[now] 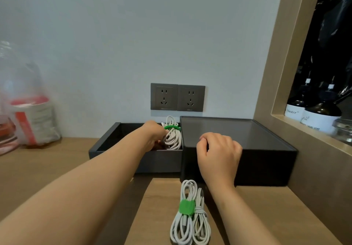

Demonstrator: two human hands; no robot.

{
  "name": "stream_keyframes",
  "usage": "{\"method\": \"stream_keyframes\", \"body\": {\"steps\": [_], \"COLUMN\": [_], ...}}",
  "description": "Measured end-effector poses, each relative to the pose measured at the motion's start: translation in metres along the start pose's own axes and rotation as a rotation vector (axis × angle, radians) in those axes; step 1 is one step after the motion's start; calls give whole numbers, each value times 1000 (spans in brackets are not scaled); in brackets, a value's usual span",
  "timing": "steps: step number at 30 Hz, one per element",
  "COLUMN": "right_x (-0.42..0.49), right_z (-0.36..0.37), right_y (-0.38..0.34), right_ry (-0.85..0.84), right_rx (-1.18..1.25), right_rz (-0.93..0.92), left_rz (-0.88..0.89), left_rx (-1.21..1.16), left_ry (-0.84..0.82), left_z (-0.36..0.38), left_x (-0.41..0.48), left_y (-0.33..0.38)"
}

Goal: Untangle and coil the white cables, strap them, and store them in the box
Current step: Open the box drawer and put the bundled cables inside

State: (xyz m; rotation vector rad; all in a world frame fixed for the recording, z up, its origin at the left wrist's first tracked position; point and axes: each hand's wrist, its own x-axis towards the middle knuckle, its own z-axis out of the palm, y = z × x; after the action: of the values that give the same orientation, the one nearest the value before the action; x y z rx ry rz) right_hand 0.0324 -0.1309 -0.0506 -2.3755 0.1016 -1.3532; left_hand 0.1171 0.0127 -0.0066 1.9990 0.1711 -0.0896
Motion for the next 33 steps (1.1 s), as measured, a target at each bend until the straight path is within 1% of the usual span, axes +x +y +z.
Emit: {"method": "stream_keyframes", "body": {"steps": [3,4,6,8,10,11,14,16,18,19,21,22,23,25,26,27,28,29,30,31,33], "right_x": [-1,-1,-1,-2,-2,-2,-4,-3,-3,-4,-7,-9,-11,-15,-17,-20,-21,-24,-26,-30,-36], "right_z": [0,0,-1,-2,-3,-3,-3,-4,-4,-5,-8,-10,-14,-24,-29,-36,-44,-51,-57,-62,-69], "right_y": [0,0,0,-1,-1,-2,-2,-1,-1,-1,-2,-2,-2,-2,-1,-2,-4,-5,-3,0,3], "right_ry": [-13,-7,4,4,-15,-30,-81,-83,-71,-78,-107,-111,-107,-68,-47,-57,-103,-185,-292,-415,-671], "right_rx": [-5,-4,2,1,-3,-8,-7,-4,7,10,-7,-24,-39,-39,-38,-45,-68,-95,-104,-71,85], "right_rz": [-3,-2,-6,-14,-8,-2,14,8,0,-8,-38,-62,-87,-116,-131,-140,-147,-137,-108,-40,176], "left_rz": [63,116,256,387,450,445,358,300,283,298,362,421,490,616,650,666,661,636,603,567,498], "left_rx": [228,348,582,716,784,764,612,522,489,503,554,581,596,563,522,476,437,397,340,269,151], "left_ry": [-33,-21,59,97,36,-7,-139,-247,-336,-340,-274,-197,-88,183,297,372,400,378,323,246,78], "left_z": [7,7,8,10,13,13,6,1,0,0,1,2,2,5,7,10,14,18,22,25,28], "left_x": [4,3,0,-2,-4,-7,-12,-17,-24,-27,-34,-37,-43,-58,-69,-83,-97,-109,-118,-125,-132], "left_y": [0,0,-1,-1,1,3,9,9,8,8,5,3,-1,-9,-15,-22,-30,-39,-48,-57,-69]}}
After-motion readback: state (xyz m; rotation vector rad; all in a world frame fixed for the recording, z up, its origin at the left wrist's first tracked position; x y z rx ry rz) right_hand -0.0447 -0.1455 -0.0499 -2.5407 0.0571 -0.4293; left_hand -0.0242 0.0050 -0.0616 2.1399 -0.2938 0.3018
